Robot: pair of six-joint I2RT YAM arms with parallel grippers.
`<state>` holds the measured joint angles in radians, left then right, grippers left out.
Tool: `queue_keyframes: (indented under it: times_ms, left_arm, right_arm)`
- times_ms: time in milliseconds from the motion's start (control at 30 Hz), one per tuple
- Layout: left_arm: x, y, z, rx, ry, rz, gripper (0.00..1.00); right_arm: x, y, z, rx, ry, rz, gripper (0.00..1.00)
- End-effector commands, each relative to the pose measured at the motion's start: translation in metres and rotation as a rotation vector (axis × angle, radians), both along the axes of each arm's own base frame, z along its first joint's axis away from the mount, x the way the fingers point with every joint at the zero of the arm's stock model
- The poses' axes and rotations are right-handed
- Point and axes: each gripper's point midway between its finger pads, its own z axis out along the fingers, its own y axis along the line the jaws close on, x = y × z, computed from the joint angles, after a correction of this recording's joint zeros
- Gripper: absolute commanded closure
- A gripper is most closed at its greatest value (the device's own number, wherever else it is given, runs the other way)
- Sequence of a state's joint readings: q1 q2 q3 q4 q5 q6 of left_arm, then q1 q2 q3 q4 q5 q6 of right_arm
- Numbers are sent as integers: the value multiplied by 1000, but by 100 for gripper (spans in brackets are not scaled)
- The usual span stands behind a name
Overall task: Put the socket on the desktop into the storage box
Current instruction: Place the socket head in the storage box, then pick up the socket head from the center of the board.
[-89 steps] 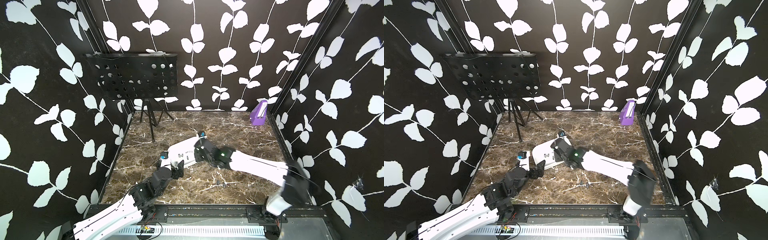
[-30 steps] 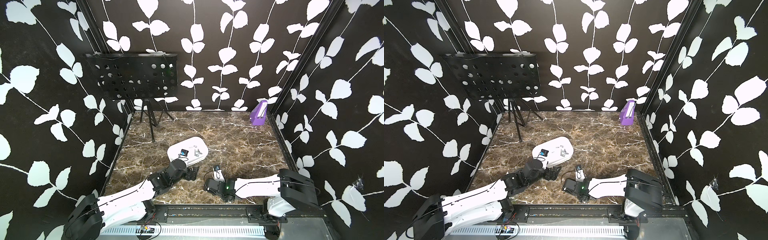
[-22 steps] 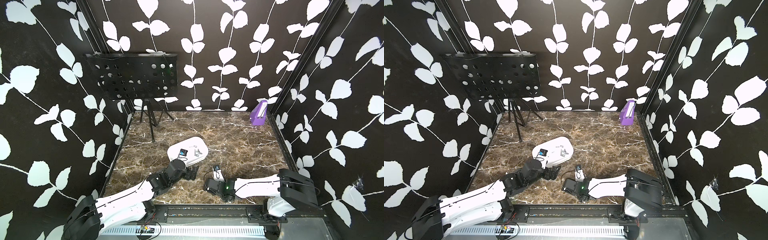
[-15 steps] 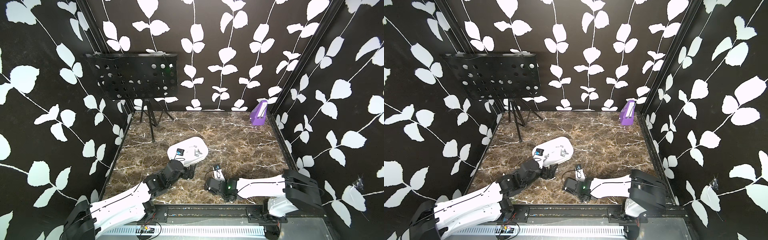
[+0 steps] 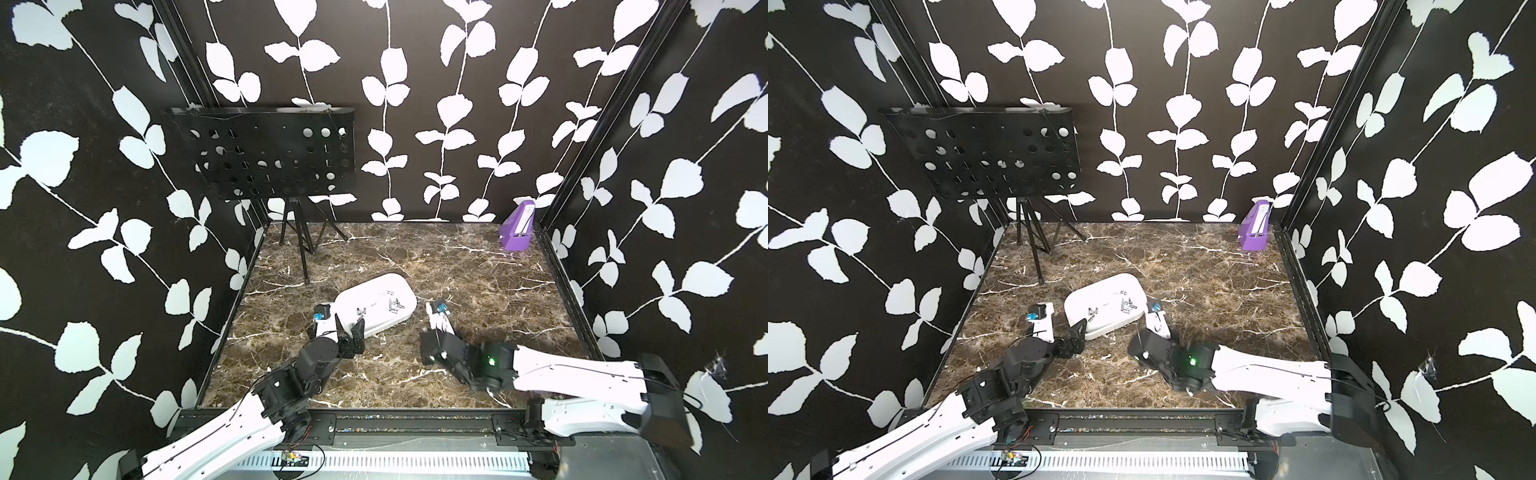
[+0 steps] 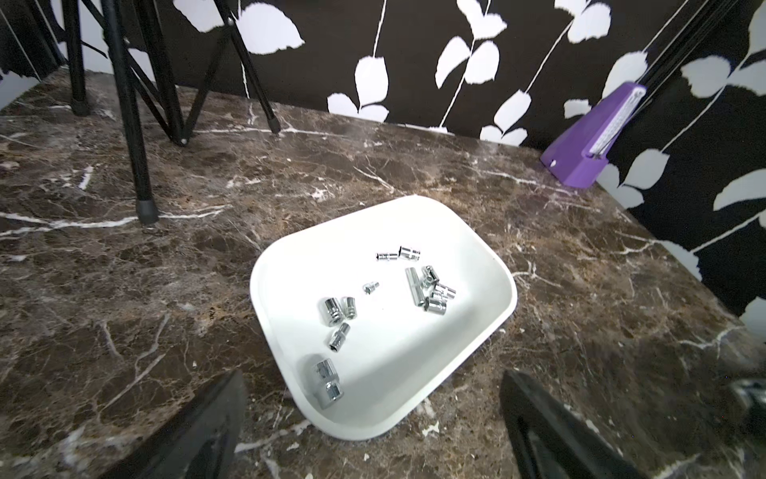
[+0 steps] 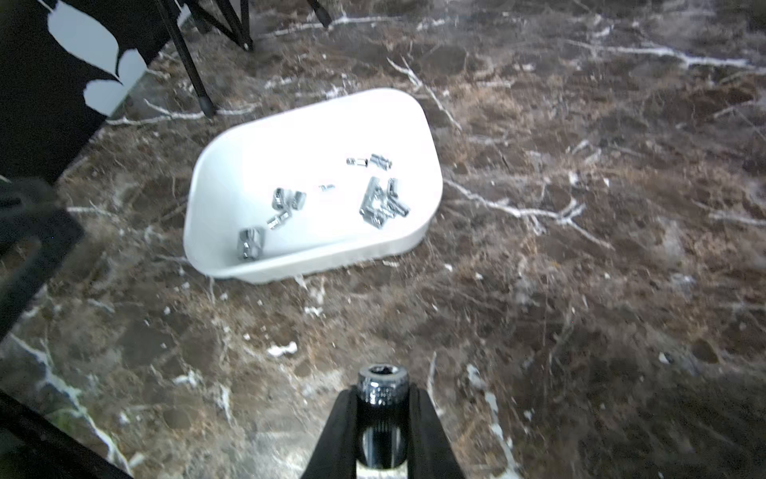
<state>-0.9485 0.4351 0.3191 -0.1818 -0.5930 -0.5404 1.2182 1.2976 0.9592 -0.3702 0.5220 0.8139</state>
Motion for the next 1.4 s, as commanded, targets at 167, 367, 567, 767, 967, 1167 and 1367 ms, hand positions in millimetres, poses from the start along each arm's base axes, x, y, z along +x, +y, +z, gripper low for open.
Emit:
queue_keyframes:
  times_ms: [167,367,567,767,967,1167,1367]
  left_arm:
    - [-2,15,-6,-12,-22,57,3]
    - [-2,19,-6,-5,-18,76,3]
    - [-2,21,-5,-9,-18,83,3]
    - [-2,21,-7,-8,-15,85,3]
    - [-2,11,-5,-9,-20,34,3]
    - [-5,-15,-3,-24,-3,-84,3]
    - [-11,-53,-4,-41,27,-256,6]
  right_arm:
    - [73,93,6,-107,-27,84,94]
    - [106,129,-23,-167,1,65,92]
    - [118,132,-35,-140,30,44,86]
    - [120,121,-36,-124,46,20,67]
    - [109,101,-21,-111,45,10,60]
    - [73,47,-6,-106,55,-33,60]
    - [11,-21,-22,-123,72,-75,59]
